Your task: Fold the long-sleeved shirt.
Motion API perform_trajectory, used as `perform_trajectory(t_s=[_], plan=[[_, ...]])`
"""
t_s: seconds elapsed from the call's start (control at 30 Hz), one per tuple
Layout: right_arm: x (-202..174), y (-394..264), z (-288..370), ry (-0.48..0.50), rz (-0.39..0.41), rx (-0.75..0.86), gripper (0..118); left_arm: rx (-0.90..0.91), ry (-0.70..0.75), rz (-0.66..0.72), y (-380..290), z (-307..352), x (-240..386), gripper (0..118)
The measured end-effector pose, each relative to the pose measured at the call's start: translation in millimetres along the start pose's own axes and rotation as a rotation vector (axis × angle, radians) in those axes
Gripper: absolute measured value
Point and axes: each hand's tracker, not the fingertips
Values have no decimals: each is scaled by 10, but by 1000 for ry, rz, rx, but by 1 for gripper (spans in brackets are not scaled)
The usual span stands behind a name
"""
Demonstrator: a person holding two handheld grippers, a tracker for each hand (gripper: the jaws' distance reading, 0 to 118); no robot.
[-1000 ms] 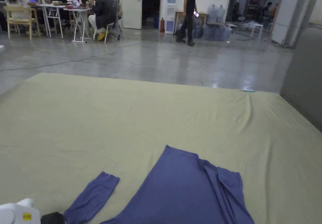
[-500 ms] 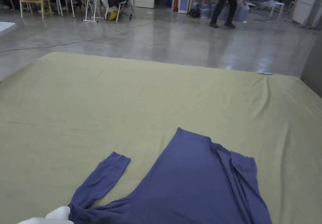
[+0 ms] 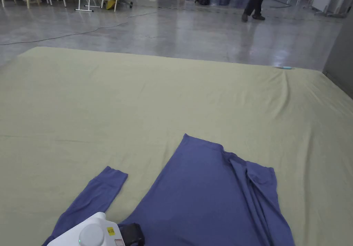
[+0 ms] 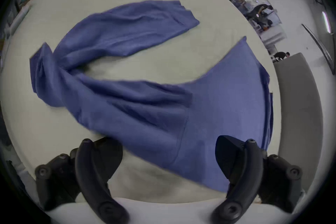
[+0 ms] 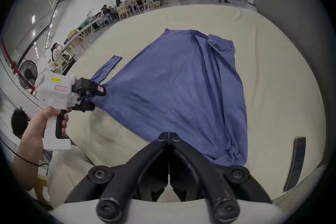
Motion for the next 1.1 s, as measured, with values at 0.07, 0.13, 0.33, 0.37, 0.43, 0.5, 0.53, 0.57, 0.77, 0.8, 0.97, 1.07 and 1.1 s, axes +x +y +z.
perform_trajectory(t_s=[0.07, 0.13, 0.33, 0.37, 0.43, 0.5, 0.53, 0.57, 0.77, 0.8, 0.97, 1.07, 1.1], plan=[[34, 75, -62, -5, 16, -19, 0, 53, 81, -65, -20, -22, 118, 55], [66, 229, -168, -5, 47, -47, 0, 95, 198, -78, -40, -42, 177, 26], [184, 1252, -728, -94, 139, -74, 0, 83, -109, -35, -145, 272, 155, 2], [200, 1504, -858, -65, 129, -61, 0, 103, -129, -41, -160, 346, 140, 2], [217, 2022, -1190, 38, 80, -58, 43, 147, -166, -52, -170, 534, 136, 2], [183, 2551, -1650, 56, 55, -107, 116, 188, -214, -85, -218, 658, 113, 2], [162, 2757, -1835, 52, 47, -111, 116, 193, -236, -89, -238, 682, 100, 2], [125, 2989, -2054, 56, 22, -106, 116, 185, -244, -65, -221, 692, 90, 2], [-175, 3748, -3149, -25, -109, -209, 116, 134, -250, -102, -200, 597, 134, 2], [-224, 3808, -3279, -24, -118, -218, 116, 133, -243, -108, -205, 594, 137, 2], [-453, 3741, -3719, -154, -27, -314, 104, 112, -249, -104, -180, 574, 134, 2], [-604, 3620, -3591, -249, 128, -264, 57, 109, -240, -133, -199, 583, 180, 2], [-629, 3607, -3480, -241, 132, -238, 14, 107, -239, -132, -190, 583, 171, 2]])
